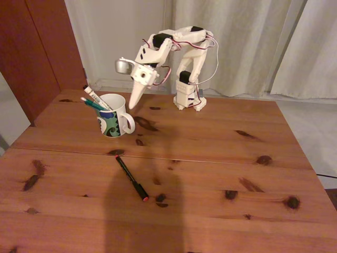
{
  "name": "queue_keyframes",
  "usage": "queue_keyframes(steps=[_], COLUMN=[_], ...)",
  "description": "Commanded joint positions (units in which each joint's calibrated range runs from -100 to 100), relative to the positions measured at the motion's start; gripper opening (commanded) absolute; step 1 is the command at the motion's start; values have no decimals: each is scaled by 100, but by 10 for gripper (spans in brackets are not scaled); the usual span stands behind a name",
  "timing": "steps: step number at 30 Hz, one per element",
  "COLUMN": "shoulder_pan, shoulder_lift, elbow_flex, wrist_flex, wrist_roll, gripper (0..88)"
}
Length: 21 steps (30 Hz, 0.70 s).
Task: Clean up the desk and place the pens and markers into the cup
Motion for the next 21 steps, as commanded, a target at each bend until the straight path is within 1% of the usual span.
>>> queue_keyframes(steps=[1, 7, 11, 14, 21], shoulder_pan=[-245, -623, -865, -1017, -1154], shoulder_lift=[109, 489, 771, 1035, 1946], elbow_flex=[-607, -1229, -1662, -1852, -2393], wrist_flex=[20, 20, 20, 20, 166], wrist_roll=[-528, -1340, -1717, -1832, -1843], gripper=[12, 12, 12, 12, 13])
